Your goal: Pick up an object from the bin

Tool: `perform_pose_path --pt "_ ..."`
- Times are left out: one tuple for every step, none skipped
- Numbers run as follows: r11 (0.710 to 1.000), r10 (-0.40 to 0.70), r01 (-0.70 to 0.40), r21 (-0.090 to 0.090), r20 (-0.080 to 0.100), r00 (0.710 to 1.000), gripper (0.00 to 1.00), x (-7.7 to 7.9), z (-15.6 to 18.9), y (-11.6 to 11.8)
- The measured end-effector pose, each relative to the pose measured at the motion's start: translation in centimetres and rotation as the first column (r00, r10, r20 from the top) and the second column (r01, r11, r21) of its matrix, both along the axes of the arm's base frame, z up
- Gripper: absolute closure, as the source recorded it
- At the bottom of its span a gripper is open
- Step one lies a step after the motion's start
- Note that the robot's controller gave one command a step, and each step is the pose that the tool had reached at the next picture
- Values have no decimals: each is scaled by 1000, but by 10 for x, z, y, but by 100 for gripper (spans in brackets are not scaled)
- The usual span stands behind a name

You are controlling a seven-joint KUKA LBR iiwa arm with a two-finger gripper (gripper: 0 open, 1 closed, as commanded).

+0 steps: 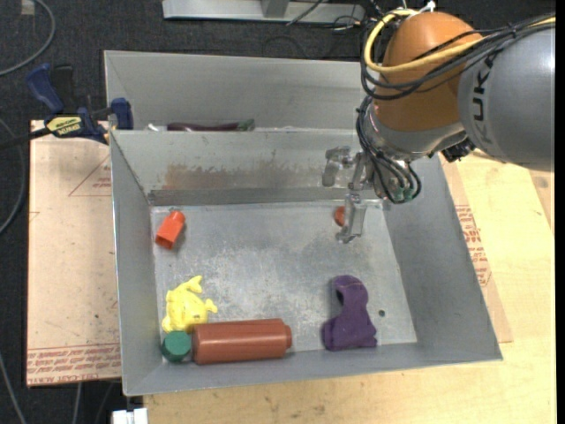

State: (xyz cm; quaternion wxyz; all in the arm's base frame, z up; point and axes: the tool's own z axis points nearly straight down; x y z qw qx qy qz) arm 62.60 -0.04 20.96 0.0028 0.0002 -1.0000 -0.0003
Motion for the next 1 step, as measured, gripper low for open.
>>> perform_pose_path --pt "1000 0 0 0 7 1000 0 1 5 0"
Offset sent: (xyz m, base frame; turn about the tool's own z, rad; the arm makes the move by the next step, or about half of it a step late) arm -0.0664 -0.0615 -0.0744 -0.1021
